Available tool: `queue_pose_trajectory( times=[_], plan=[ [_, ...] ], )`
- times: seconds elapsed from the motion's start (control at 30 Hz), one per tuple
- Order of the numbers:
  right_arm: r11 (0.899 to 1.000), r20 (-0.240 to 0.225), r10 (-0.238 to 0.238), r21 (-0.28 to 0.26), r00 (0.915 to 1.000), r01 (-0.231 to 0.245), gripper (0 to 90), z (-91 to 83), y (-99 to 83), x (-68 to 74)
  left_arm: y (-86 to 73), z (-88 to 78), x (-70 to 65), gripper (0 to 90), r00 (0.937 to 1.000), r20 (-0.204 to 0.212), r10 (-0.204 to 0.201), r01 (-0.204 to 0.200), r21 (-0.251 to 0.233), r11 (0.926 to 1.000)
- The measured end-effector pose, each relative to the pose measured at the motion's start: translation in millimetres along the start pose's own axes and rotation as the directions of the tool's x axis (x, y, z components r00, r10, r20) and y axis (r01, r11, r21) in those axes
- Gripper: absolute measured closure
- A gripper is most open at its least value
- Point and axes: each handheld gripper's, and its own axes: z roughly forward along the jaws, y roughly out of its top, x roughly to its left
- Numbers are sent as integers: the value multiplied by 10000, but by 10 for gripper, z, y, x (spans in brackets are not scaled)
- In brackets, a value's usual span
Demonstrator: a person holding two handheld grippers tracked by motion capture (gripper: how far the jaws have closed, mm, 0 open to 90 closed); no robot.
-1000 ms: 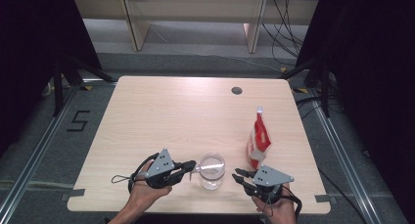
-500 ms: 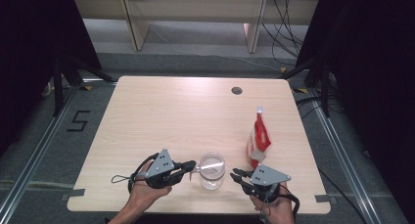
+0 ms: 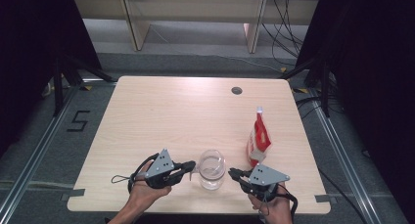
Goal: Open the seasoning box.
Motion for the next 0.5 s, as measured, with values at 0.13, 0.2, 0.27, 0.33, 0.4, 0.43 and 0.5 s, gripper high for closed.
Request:
queue_pose_trajectory(
  times=[0.13,0.2,0.27,0.33,0.4,0.43,0.5],
  plan=[
    [9999,-165,-78,-85,9998,77,860,38,31,24,0,0,0,877,10000,2,-5,5,0,10000],
    [9999,-232,-2,-159,9997,-2,862,61,47,41,-1,1,-1,877,10000,2,-7,7,-5,10000],
    [9994,-335,-43,-352,9994,31,863,80,84,52,0,0,-1,877,10000,2,0,0,-7,10000],
    [9994,-343,-52,-349,9994,40,863,76,98,59,0,-1,1,877,10000,5,0,0,1,10000],
    [9990,-332,-85,-447,9994,70,865,83,121,71,2,-3,3,874,10000,43,-42,42,11,10000],
    [9990,-326,-97,-428,9994,83,865,90,132,75,2,0,8,867,9999,129,-36,37,-52,10000],
    [9986,-307,-59,-520,9995,43,865,106,131,80,0,-11,10,867,9999,71,-154,154,-42,9999]
  ],
)
